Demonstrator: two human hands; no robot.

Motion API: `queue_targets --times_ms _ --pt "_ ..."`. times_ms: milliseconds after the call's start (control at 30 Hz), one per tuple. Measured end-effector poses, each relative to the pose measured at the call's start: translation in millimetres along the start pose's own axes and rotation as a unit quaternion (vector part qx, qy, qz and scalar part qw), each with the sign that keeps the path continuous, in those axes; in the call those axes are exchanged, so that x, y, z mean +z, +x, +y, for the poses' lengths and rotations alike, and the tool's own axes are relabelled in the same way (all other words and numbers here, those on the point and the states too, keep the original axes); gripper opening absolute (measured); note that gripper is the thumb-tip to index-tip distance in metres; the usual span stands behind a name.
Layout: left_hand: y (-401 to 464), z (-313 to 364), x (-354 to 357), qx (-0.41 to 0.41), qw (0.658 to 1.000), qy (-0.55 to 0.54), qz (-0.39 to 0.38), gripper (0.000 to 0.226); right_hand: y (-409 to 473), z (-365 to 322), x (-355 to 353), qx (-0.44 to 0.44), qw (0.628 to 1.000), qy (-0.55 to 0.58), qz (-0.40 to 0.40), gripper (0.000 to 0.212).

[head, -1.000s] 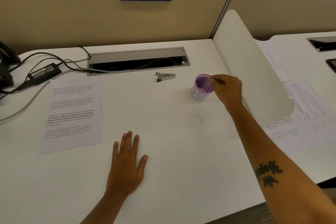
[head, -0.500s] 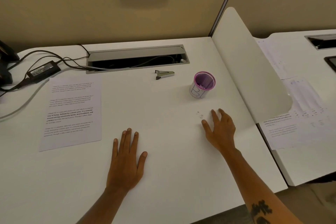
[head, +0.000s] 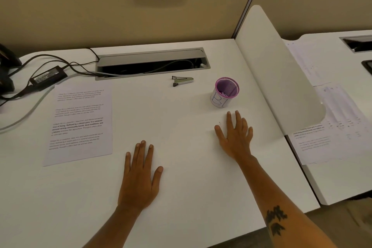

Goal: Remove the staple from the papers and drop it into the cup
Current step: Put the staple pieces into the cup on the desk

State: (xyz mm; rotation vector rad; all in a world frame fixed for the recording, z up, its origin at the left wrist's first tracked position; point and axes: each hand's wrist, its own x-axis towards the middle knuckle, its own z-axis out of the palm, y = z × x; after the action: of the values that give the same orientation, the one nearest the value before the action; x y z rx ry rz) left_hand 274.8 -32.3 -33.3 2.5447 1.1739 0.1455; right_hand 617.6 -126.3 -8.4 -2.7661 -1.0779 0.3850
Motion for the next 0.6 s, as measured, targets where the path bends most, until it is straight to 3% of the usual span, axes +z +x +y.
queue_targets --times_ms 167,300,600 --pt "1 -1 0 -0.002 1.000 0.004 -0.004 0.075 1 10 -4 -0.067 0.997 -0.032 -0.023 0.078" --pt "0 0 -1 -0.002 1.000 -0.002 -0.002 0.074 5 12 -12 -0.076 0.997 -0.010 0.007 0.076" --pt "0 0 -1 -0.002 1.000 -0.004 -0.001 0.074 8 15 -17 -0.109 0.992 -0.048 -0.045 0.074"
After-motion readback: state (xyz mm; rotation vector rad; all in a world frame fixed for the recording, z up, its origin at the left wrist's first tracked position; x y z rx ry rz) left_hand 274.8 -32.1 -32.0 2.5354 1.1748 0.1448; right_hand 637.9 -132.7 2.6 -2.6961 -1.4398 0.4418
